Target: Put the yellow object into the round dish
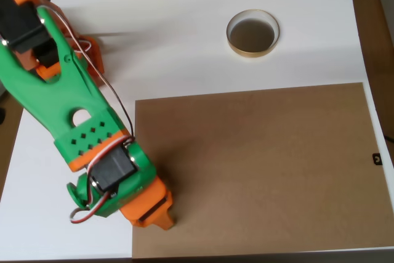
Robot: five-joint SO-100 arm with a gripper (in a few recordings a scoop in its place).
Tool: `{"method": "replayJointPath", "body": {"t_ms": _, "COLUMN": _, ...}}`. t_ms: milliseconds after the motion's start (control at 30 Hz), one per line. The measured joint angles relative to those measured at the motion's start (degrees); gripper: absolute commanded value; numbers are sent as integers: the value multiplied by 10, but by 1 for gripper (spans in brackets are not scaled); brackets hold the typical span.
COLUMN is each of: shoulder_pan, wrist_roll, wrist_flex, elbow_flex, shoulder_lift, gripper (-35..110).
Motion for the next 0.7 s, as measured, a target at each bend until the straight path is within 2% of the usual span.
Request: {"method": "replayJointPath", "body": {"t_ms": 700, "shoulder_pan": -6, "wrist_roll": 4, "wrist_flex": -9, "elbow_flex": -11, "shoulder_lift": -9, "gripper": 1}}
